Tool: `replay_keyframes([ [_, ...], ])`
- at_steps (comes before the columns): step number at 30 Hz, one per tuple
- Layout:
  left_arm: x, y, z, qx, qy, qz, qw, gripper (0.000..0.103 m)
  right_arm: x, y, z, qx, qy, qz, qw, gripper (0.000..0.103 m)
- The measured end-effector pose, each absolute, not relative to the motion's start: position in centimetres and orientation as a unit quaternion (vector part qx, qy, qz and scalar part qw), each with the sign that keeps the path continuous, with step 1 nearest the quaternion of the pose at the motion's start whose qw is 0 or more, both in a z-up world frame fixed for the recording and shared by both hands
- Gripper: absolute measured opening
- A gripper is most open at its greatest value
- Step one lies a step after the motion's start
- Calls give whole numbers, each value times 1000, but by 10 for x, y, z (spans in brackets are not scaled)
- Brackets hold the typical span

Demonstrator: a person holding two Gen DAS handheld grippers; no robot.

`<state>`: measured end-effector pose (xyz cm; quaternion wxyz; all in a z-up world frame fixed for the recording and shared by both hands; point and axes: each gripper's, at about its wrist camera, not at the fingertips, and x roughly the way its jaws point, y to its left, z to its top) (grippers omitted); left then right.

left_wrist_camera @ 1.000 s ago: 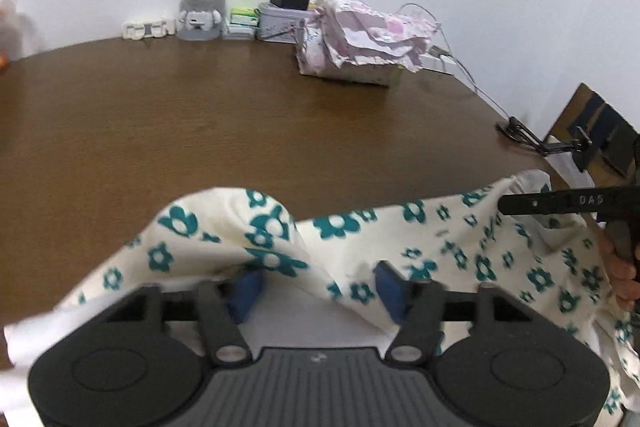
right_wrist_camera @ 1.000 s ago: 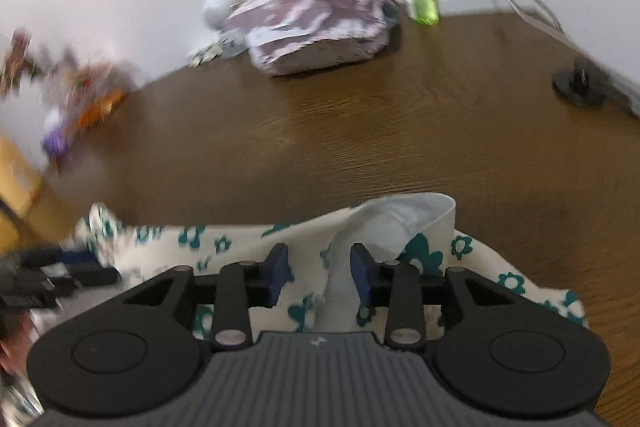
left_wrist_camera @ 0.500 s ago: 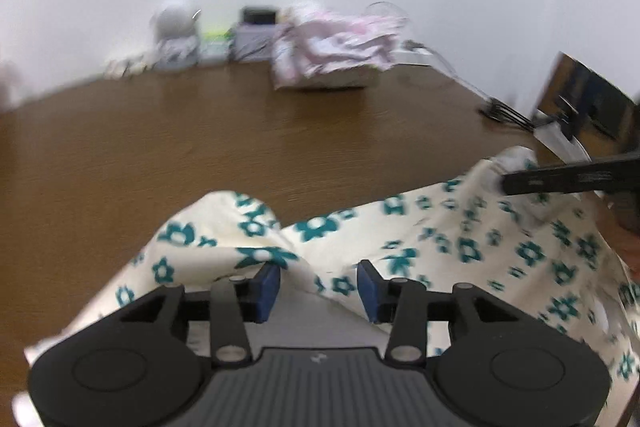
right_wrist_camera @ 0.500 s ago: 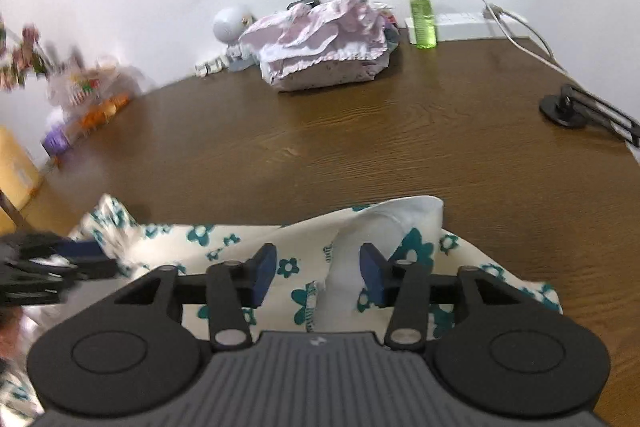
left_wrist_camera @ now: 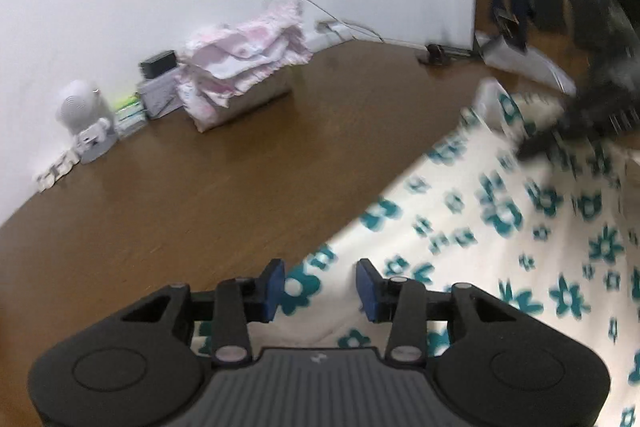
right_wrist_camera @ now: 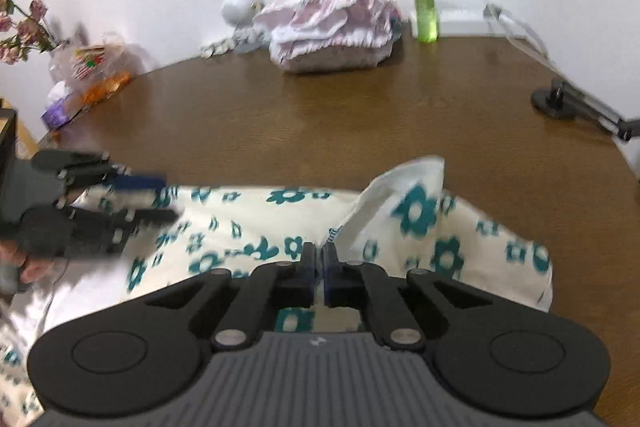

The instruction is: Fold clothes

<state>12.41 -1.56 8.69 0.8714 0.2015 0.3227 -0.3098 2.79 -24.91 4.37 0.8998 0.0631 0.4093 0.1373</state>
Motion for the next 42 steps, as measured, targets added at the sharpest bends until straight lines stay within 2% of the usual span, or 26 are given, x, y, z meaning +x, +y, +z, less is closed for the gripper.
replay_keyframes([
  [3,126,-16,87,201,328,-303,872,39,27,-247,42,56,421,148,893,7],
  [5,127,-16,87,211,324,-307,870,38,31,-256,48,85,411,152,895,16],
  [7,128,-18,86,213,322,-319,866,38,38,-268,53,119,397,151,897,32],
  [9,129,-15,87,204,325,-327,864,38,55,-277,52,138,398,130,898,33],
  [10,132,-13,87,197,328,-330,863,36,63,-281,49,142,401,117,897,32],
  [11,132,-13,86,191,330,-333,862,21,71,-283,45,140,407,109,896,32],
  [12,133,-12,86,186,332,-336,862,8,80,-282,40,136,418,107,892,23],
  [13,133,-12,86,183,332,-338,862,8,85,-282,35,134,426,106,888,9],
  [14,131,-12,85,184,329,-335,863,7,87,-281,34,135,419,107,892,3],
  [19,131,-10,83,170,325,-331,869,6,88,-279,38,138,357,98,919,2],
  [21,132,-10,82,166,326,-325,872,9,89,-281,38,141,362,93,917,5],
  [22,131,-11,82,168,323,-322,874,10,85,-280,39,130,366,95,916,11],
  [24,126,-13,82,189,313,-310,878,19,79,-279,42,110,374,101,915,17],
  [25,123,-14,83,198,308,-303,880,21,75,-278,43,99,378,104,914,22],
  [29,109,-12,99,191,301,-307,883,22,45,-252,56,-12,377,168,911,20],
  [31,97,-15,108,184,285,-323,884,27,44,-237,47,-47,399,184,897,9],
  [34,82,-32,110,186,292,-348,871,30,48,-231,35,-59,401,162,900,2],
  [37,61,-42,115,195,305,-356,862,29,42,-237,43,-61,385,111,914,6],
  [39,40,-43,123,172,325,-366,854,31,22,-243,54,-55,381,138,912,9],
  [41,12,-48,126,142,346,-405,834,45,-1,-251,63,-40,386,179,904,12],
  [42,-4,-56,124,137,353,-423,823,47,-10,-256,65,-34,392,189,900,13],
])
